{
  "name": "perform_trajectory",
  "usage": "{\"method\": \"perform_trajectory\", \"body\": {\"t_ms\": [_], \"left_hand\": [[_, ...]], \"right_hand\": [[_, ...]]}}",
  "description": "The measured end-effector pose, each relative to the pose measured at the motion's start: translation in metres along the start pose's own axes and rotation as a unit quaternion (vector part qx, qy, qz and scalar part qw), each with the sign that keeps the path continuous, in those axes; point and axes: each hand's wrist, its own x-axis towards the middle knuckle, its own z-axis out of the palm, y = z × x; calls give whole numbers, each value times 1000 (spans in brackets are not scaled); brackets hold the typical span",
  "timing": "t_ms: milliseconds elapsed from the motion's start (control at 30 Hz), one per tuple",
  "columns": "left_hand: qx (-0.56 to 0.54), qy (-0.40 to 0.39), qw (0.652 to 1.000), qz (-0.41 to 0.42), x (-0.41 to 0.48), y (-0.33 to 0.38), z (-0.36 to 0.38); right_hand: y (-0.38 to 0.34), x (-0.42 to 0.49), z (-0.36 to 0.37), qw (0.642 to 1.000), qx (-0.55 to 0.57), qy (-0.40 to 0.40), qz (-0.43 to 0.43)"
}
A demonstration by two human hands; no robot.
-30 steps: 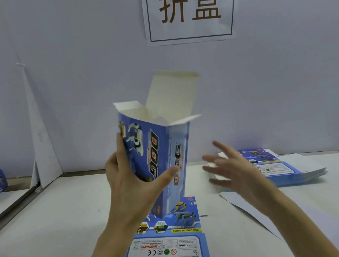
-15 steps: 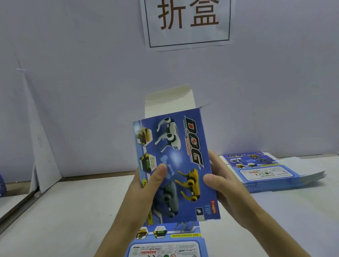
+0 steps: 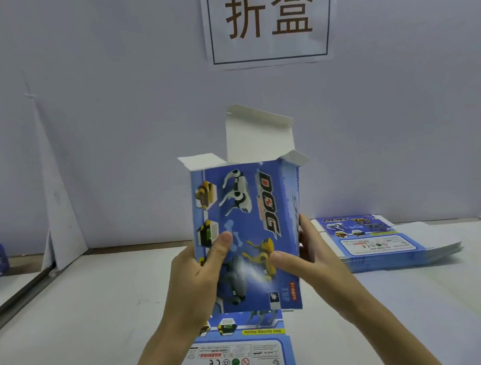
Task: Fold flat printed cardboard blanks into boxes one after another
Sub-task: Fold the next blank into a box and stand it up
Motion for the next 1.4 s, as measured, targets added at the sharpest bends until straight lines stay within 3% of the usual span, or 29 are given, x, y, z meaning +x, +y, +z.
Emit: {"method": "perform_trajectory", "body": {"t_ms": [633,800,967,1067,1133,1300,1400], "left_hand": [[-48,-7,998,-28,2,2,-1],[-32,-14,999,-5,2,-3,-4],[13,-155,988,17,9,-3,-21],[118,-136,984,9,9,-3,-31],[100,-116,988,21,5,-2,-30],[94,-116,986,76,6,5,-25],[-8,-171,985,3,11,0,-28]], "right_hand": [[-7,-4,3,1000,5,-9,-15],[-1,-2,2,999,-50,8,1],[1,-1,-9,991,-117,10,56],[3,-5,-14,973,-224,26,53],[5,-8,-17,961,-268,42,52],[1,-5,-17,982,-187,36,3],[0,-1,-15,998,-62,14,13]]}}
